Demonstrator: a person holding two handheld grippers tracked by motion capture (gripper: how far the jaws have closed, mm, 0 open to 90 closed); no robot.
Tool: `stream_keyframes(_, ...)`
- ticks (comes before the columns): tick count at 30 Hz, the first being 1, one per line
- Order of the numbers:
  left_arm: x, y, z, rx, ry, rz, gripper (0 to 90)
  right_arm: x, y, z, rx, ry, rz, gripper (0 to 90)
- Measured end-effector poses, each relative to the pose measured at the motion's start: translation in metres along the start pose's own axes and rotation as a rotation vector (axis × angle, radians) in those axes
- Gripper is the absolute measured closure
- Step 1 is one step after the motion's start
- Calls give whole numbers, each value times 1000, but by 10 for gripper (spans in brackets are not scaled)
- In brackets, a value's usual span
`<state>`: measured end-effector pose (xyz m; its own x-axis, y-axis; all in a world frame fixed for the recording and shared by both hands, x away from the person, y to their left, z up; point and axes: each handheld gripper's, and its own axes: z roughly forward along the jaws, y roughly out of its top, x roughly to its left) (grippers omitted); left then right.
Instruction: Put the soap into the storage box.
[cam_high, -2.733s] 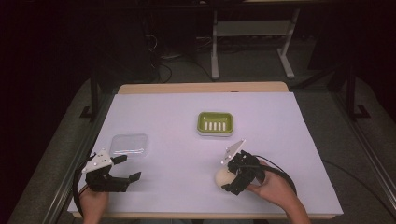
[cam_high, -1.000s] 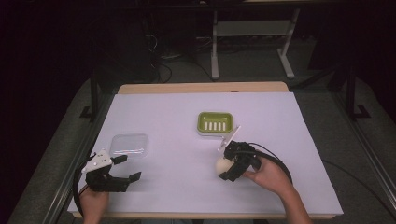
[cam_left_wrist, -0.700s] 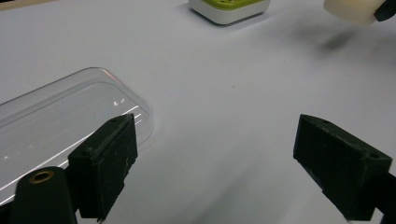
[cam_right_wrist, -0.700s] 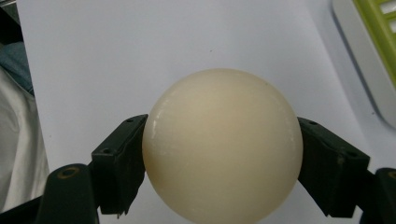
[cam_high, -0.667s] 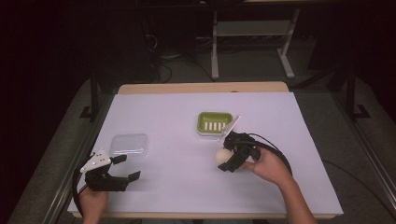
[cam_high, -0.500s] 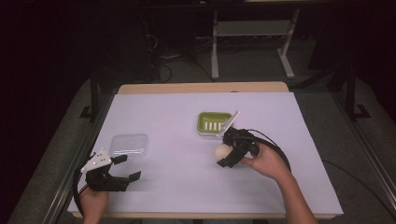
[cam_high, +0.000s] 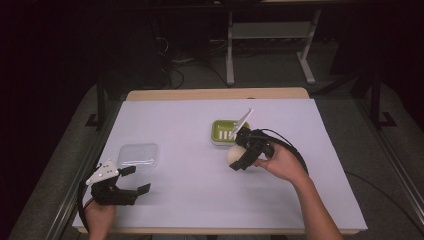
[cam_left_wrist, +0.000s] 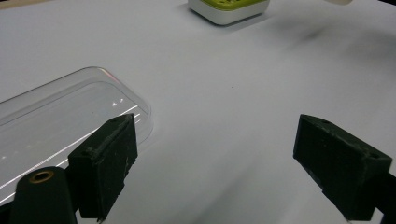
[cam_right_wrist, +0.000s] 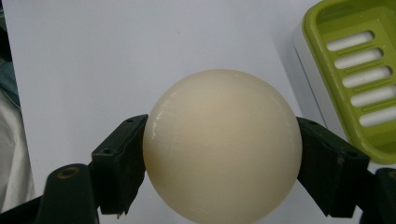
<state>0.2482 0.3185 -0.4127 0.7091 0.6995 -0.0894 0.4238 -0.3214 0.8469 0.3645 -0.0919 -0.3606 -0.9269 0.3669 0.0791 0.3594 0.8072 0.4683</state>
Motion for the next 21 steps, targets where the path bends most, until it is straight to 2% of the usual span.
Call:
stream_keyframes(5, 0, 0, 0, -3, 0, -2, 130, -3, 5, -2, 3, -7, 3, 221)
stream_keyframes(9, 1, 0, 0, -1, 3, -2, 130, -9, 8, -3, -15, 3, 18, 221)
stream_keyframes(21, 3, -1, -1, -1, 6, -8, 130, -24, 22, -8, -8, -22, 22, 221)
